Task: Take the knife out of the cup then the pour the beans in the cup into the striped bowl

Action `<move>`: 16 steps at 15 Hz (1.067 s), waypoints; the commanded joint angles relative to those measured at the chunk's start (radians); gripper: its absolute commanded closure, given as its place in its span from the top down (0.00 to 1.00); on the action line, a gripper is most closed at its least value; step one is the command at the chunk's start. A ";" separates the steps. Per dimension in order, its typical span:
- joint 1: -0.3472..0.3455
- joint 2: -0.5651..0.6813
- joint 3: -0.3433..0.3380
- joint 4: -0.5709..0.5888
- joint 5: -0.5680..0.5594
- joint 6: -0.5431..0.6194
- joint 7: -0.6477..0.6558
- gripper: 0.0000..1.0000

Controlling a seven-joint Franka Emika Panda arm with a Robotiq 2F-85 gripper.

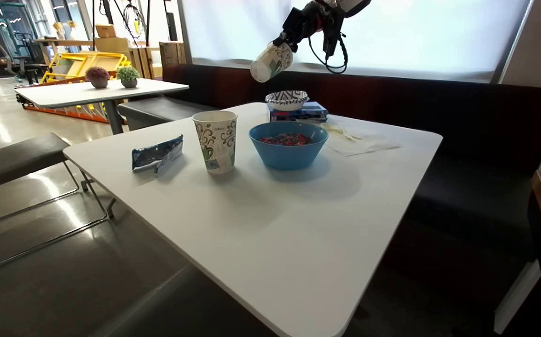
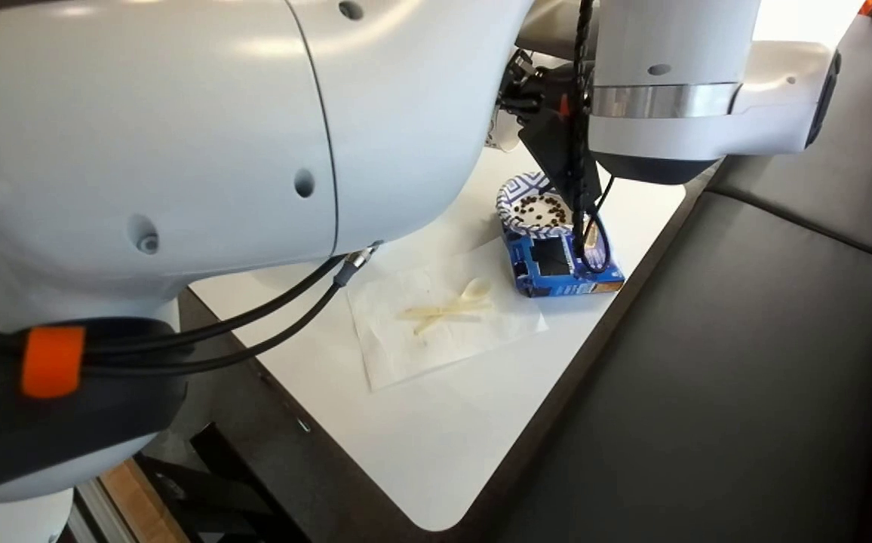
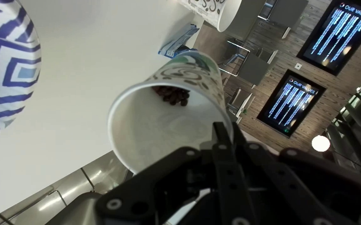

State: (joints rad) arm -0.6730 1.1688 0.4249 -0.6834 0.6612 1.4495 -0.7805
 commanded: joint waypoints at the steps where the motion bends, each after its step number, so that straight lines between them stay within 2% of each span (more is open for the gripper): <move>1: -0.016 0.025 0.007 0.020 0.016 -0.013 0.024 0.01; 16: -0.071 0.137 0.041 0.078 0.101 -0.042 0.157 0.01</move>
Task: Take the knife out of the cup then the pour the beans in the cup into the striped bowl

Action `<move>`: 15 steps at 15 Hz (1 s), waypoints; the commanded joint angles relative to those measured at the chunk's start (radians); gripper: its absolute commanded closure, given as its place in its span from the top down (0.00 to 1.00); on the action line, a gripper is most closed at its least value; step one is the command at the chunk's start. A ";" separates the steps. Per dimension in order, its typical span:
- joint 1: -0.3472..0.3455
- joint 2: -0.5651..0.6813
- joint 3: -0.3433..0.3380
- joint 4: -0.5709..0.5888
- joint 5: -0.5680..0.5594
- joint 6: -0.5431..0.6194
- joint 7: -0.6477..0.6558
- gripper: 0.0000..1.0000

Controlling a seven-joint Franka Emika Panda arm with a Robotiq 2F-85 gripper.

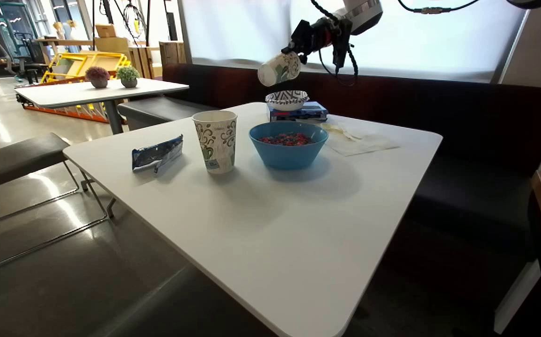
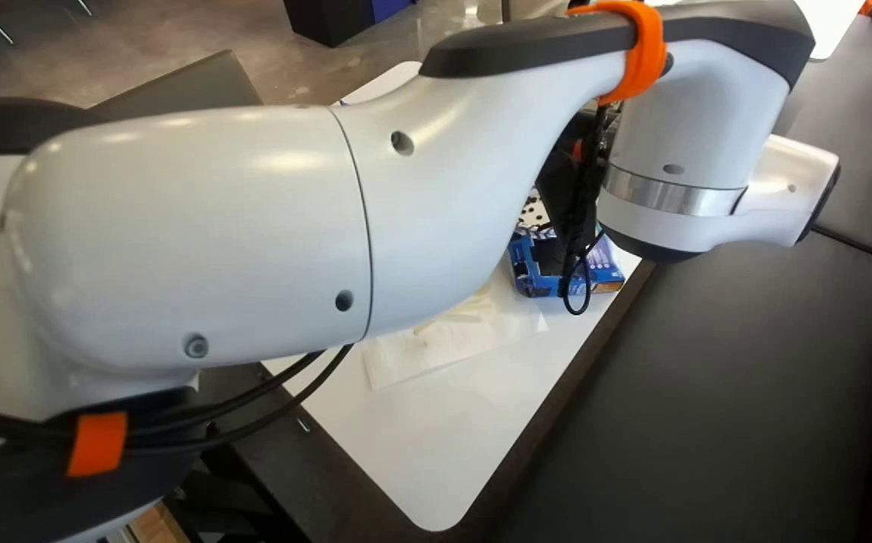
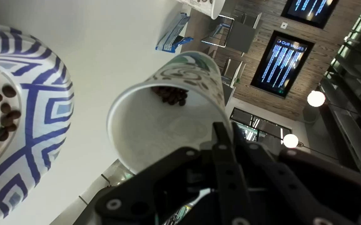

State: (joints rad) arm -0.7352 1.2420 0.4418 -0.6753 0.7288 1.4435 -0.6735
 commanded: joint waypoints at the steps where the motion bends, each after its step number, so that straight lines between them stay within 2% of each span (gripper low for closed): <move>1: -0.011 0.074 0.027 0.075 0.040 -0.037 0.058 0.01; 15: -0.047 0.194 0.098 0.152 0.165 -0.027 0.246 0.01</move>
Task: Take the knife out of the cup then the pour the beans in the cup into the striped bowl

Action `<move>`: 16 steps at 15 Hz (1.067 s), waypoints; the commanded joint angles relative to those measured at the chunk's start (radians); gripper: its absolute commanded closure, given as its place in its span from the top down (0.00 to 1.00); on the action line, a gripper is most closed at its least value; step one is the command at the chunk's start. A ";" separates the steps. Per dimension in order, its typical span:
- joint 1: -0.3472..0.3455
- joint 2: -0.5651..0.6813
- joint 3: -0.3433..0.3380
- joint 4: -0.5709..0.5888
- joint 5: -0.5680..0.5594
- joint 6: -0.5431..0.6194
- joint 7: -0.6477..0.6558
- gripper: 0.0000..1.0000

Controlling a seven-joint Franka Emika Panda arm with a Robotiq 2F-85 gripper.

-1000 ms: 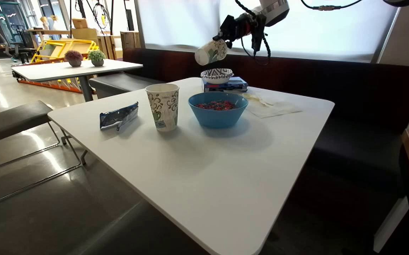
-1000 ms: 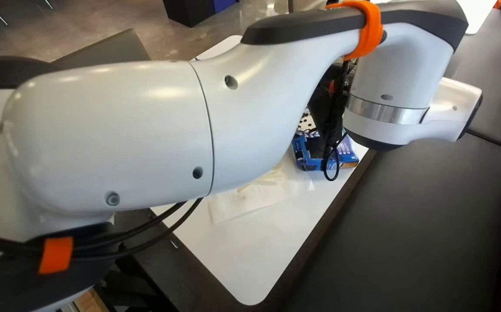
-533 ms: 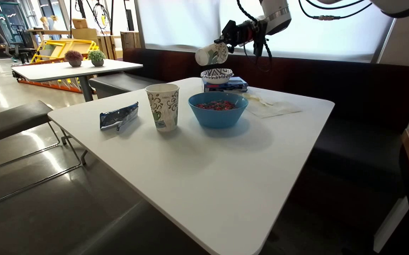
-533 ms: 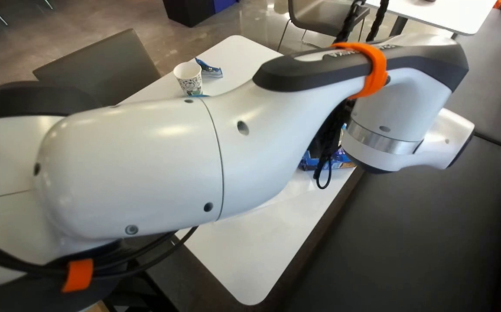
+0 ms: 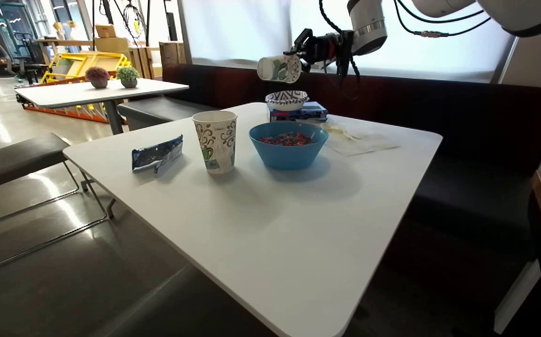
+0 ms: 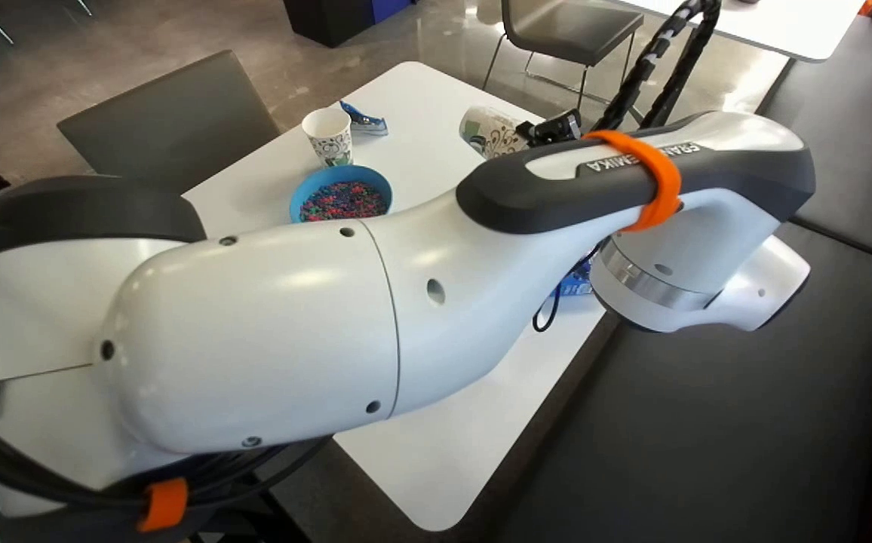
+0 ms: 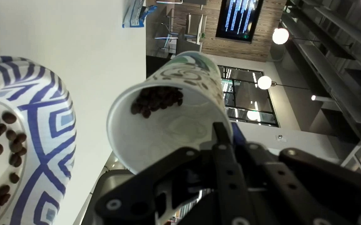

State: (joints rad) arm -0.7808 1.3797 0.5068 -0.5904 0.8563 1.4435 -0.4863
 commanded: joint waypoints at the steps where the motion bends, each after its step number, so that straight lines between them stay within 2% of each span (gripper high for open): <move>1: -0.003 0.062 0.041 0.070 0.048 -0.024 0.071 0.01; 16: -0.005 0.115 0.086 0.103 0.102 -0.002 0.105 0.01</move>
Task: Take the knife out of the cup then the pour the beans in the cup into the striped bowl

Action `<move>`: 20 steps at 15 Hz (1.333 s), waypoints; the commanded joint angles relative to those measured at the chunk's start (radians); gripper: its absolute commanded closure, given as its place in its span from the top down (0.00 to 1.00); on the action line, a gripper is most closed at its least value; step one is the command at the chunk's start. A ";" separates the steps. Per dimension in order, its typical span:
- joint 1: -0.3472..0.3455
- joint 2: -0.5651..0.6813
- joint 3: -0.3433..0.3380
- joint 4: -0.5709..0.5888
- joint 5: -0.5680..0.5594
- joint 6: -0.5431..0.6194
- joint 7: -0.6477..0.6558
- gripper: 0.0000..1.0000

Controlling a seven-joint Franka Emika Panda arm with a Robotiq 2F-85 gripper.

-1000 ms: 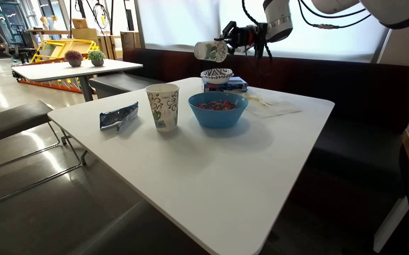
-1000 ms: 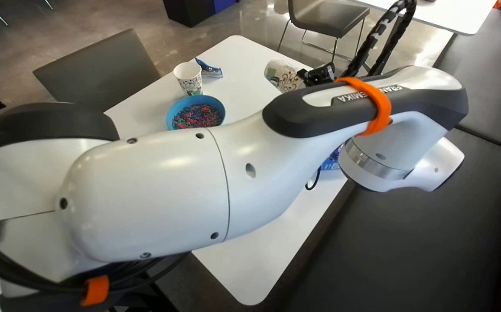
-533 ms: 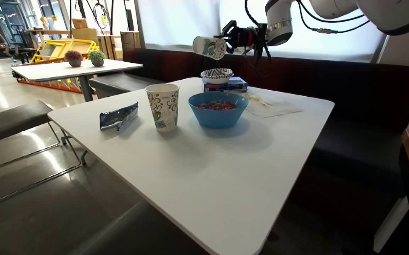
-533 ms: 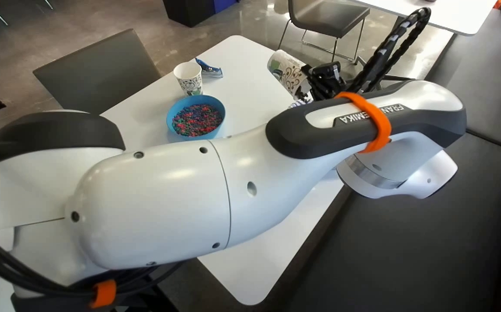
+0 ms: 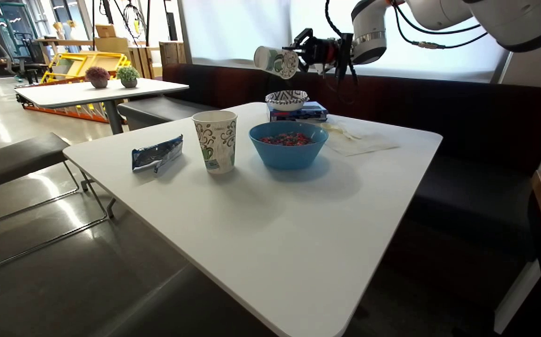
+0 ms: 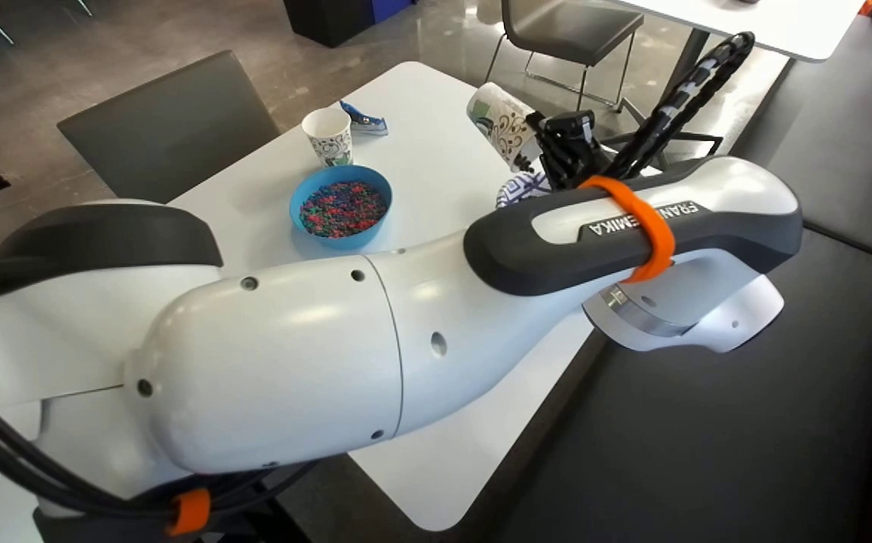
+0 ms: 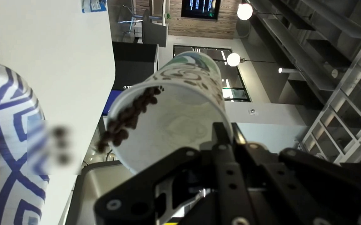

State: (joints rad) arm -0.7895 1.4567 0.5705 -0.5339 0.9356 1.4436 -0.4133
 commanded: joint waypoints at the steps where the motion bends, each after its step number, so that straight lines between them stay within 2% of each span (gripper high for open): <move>1: 0.003 0.040 0.024 0.047 0.026 -0.002 0.034 0.01; 14: -0.005 0.056 0.059 0.046 0.072 -0.006 0.107 0.01; 15: 0.030 0.075 -0.009 0.111 0.147 -0.038 0.131 0.01; 17: 0.020 0.035 -0.052 0.046 0.224 -0.022 0.123 0.01; 20: 0.036 0.040 -0.108 0.058 0.315 -0.023 0.133 0.01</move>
State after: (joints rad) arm -0.7772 1.4827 0.5240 -0.5111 1.1632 1.4437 -0.3144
